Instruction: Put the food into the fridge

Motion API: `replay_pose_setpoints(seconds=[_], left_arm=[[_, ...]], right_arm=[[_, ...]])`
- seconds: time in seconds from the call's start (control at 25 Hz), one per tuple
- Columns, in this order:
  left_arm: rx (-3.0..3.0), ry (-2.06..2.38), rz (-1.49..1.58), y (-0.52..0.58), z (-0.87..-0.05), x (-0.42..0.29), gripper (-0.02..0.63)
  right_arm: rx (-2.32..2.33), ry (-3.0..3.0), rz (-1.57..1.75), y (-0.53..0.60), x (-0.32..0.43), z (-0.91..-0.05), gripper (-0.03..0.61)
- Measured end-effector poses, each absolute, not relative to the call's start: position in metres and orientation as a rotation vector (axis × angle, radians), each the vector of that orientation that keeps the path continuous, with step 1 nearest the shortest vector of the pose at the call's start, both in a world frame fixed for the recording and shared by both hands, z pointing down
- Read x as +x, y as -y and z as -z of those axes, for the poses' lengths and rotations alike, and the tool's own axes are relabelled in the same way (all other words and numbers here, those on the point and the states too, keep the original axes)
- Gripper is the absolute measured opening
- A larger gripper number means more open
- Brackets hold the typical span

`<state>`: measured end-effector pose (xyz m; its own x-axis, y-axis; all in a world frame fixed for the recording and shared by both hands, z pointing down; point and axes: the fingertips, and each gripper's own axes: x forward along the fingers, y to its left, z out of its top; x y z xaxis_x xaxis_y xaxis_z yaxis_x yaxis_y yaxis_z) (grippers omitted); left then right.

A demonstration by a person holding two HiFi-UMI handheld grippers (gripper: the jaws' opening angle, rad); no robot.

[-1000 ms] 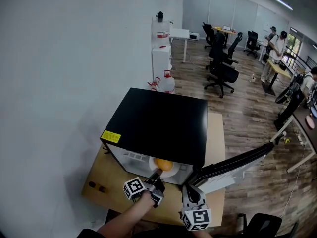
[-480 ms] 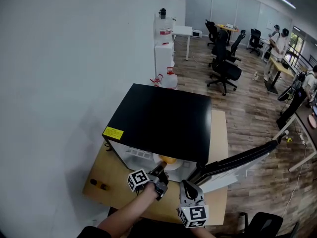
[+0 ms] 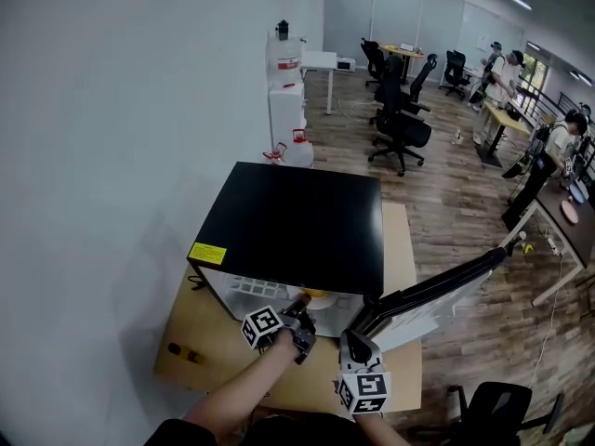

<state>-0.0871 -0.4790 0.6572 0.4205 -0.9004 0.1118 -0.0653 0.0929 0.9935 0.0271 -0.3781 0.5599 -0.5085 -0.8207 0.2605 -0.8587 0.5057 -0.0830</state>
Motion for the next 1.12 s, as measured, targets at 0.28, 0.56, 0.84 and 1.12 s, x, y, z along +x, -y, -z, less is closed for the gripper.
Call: replay_pose_setpoints(seconds=[0.28, 0.56, 0.84, 1.12], left_arm=[[1.364, 0.968, 0.723, 0.486, -0.659, -0.082, 0.038], [1.305, 0.906, 0.716, 0.49, -0.661, -0.076, 0.038], [1.325, 0.892, 0.678, 0.495, -0.659, -0.07, 0.038], [1.353, 0.875, 0.589, 0.505, -0.657, -0.062, 0.038]], right_arm=[[1.488, 2.518, -0.311, 0.364, 0.031, -0.568, 0.06], [1.586, 2.485, -0.341, 0.362, 0.045, -0.566, 0.06], [1.648, 2.494, -0.345, 0.359, 0.046, -0.555, 0.06], [1.695, 2.483, -0.351, 0.356, 0.049, -0.554, 0.06]])
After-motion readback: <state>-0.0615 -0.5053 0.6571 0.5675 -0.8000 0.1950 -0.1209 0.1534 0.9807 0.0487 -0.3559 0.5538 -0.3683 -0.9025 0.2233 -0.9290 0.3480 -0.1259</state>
